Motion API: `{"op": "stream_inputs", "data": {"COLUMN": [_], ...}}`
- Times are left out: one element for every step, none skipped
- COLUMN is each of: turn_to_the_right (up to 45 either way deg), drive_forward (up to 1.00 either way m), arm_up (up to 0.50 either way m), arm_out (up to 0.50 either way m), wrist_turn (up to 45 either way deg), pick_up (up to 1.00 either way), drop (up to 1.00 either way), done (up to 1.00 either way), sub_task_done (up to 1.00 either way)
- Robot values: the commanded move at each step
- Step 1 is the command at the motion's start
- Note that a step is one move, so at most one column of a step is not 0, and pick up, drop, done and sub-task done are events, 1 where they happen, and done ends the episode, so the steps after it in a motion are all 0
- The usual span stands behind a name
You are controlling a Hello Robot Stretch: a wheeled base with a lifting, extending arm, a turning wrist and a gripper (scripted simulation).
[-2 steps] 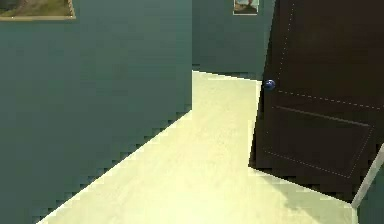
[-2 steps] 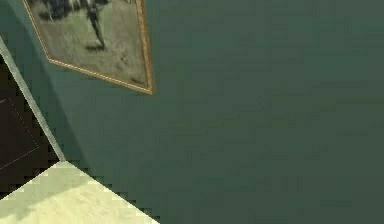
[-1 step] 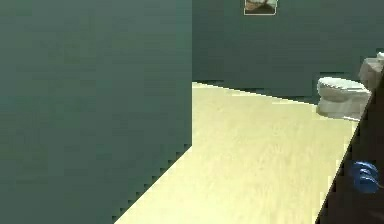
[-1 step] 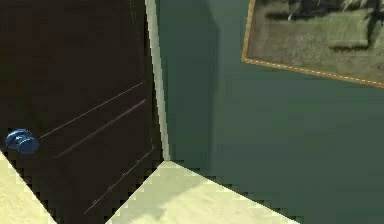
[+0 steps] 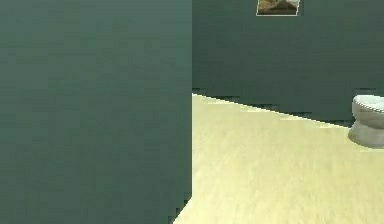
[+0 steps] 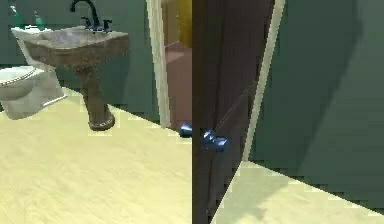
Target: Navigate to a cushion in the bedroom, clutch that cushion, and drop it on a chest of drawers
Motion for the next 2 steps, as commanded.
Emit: {"op": "stream_inputs", "data": {"turn_to_the_right": [27.0, 3.0], "drive_forward": [0.0, 0.0], "arm_up": [0.0, 0.0], "arm_out": [0.0, 0.0], "wrist_turn": [0.0, 0.0], "pick_up": [0.0, 0.0], "drop": [0.0, 0.0], "done": [0.0, 0.0], "sub_task_done": [0.0, 0.0]}}
